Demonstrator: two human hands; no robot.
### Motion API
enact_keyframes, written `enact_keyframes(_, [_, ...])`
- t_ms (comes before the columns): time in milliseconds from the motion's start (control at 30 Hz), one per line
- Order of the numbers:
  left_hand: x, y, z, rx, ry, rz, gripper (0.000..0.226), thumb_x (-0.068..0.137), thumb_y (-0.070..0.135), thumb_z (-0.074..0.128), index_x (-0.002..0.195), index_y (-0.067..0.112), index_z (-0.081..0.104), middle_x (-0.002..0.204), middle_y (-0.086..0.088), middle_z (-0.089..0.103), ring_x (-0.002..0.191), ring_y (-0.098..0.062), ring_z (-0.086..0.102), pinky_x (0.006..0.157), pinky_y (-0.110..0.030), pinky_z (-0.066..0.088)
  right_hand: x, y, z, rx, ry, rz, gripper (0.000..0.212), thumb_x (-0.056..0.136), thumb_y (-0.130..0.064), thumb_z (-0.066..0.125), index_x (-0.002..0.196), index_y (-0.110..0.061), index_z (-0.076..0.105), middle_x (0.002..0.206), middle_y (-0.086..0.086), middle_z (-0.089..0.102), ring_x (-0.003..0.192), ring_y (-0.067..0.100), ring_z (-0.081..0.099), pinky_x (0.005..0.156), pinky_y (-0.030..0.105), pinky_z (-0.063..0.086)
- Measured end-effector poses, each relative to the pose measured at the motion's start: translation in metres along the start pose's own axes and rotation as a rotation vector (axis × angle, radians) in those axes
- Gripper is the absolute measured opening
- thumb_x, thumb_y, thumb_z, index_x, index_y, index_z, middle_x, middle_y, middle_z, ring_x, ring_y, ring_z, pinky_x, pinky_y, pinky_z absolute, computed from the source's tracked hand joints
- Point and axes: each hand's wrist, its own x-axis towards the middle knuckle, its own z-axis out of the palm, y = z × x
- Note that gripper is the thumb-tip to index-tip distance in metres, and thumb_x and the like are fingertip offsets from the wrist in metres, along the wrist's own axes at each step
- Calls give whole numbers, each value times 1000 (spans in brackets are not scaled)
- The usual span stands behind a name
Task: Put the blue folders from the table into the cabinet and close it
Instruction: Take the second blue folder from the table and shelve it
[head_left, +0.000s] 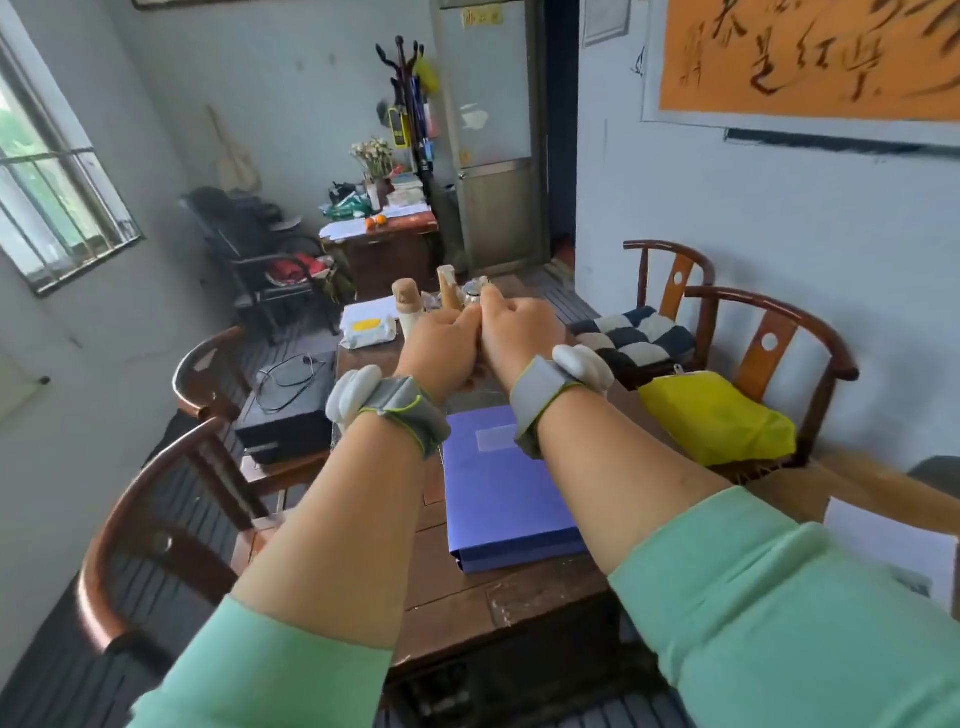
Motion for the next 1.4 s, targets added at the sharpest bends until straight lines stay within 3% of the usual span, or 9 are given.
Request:
enact_keyframes(100, [34,-37,27,76,-28,-56,42,93,37,46,57,20,57,57,-1,59,58,-23,56,57,-29,46,32,41,14,-66,-3,55,49,93,-42,36,99,-8,71,103,14,69,82,29,51,68,28,32])
enact_keyframes(200, [72,-79,44,197,1,-108,44,94,39,44,58,15,55,69,-9,58,71,-26,53,70,-36,48,70,79,32,-86,-2,101,50,93,-44,35,102,-7,67,107,14,68,93,32,58,70,30,34])
enact_keyframes(367, [117,-160,61,454,26,-260,55,96,47,38,59,8,49,61,-8,52,73,-32,52,57,-30,38,125,148,69,-123,23,184,51,90,-47,40,118,-7,54,118,14,62,104,36,58,78,39,43])
enact_keyframes(433, [129,-191,68,464,32,-355,62,92,54,39,91,-2,65,94,-23,67,97,-41,62,82,-39,50,136,173,82,-190,18,219,54,88,-50,42,122,-9,49,123,12,58,109,36,56,83,43,44])
enact_keyframes(500, [136,-220,76,473,33,-459,74,88,61,41,126,0,55,127,-26,59,119,-42,56,103,-47,45,146,201,96,-247,-1,272,58,87,-52,44,125,-9,47,127,13,55,115,36,52,88,45,43])
enact_keyframes(800, [159,-294,98,438,-1,-634,90,87,61,51,146,-5,29,150,-20,41,137,-35,42,114,-38,32,170,280,137,-465,-154,425,71,85,-61,42,133,-9,36,135,16,46,121,37,45,102,51,37])
enact_keyframes(900, [165,-306,99,460,-63,-652,88,89,62,46,145,-6,35,152,-18,41,140,-33,39,113,-34,29,172,288,149,-484,-194,476,82,85,-61,43,142,-6,25,139,17,40,125,38,41,105,53,34])
enact_keyframes(1133, [176,-297,93,435,-60,-623,85,88,61,48,141,-7,42,146,-18,49,133,-34,47,107,-33,35,183,271,148,-472,-103,485,75,82,-58,52,130,-3,37,133,18,46,120,40,46,102,53,38])
enact_keyframes(1400, [181,-220,32,339,237,-459,71,85,40,66,136,-2,40,138,-20,54,125,-38,54,104,-39,43,188,171,138,-371,-21,315,66,80,-55,53,124,-8,40,128,14,50,115,37,49,98,52,41])
